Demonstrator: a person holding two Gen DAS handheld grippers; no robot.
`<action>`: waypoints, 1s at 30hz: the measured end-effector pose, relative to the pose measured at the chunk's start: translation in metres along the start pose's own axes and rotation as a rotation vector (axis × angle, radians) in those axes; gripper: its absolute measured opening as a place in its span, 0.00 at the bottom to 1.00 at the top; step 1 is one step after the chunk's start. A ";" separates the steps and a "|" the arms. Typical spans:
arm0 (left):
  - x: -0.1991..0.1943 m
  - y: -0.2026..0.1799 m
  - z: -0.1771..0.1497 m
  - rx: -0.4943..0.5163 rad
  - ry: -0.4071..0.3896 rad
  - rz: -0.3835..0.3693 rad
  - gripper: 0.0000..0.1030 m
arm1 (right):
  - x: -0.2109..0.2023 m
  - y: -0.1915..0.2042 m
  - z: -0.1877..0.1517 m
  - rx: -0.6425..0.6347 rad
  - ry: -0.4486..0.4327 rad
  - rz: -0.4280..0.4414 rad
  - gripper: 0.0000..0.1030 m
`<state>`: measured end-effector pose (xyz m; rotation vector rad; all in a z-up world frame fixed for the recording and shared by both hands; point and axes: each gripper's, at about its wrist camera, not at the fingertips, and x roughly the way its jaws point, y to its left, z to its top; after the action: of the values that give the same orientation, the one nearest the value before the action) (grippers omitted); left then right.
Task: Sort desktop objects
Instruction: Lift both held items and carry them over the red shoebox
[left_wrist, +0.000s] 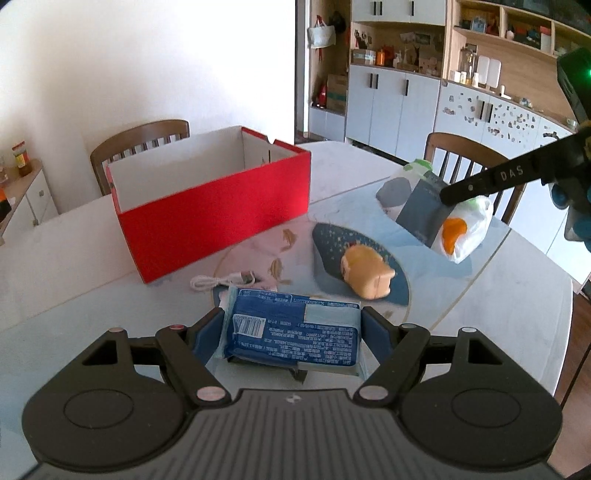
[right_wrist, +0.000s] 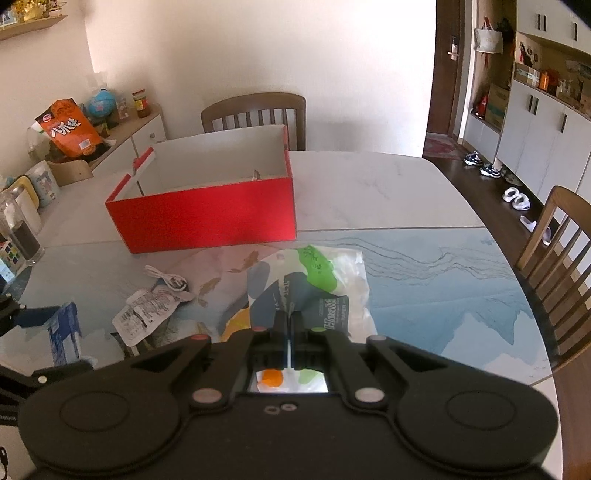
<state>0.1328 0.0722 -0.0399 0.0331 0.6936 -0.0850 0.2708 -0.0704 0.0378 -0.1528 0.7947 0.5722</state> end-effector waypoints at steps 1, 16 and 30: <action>0.000 0.000 0.003 0.001 -0.004 0.001 0.76 | -0.001 0.001 0.001 -0.001 -0.004 0.002 0.00; 0.010 0.013 0.049 0.020 -0.070 0.024 0.76 | 0.001 0.005 0.036 -0.018 -0.053 0.002 0.00; 0.024 0.038 0.100 0.017 -0.143 0.043 0.76 | 0.011 0.020 0.083 -0.049 -0.110 0.045 0.00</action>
<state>0.2182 0.1028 0.0218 0.0577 0.5492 -0.0512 0.3182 -0.0205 0.0899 -0.1469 0.6787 0.6378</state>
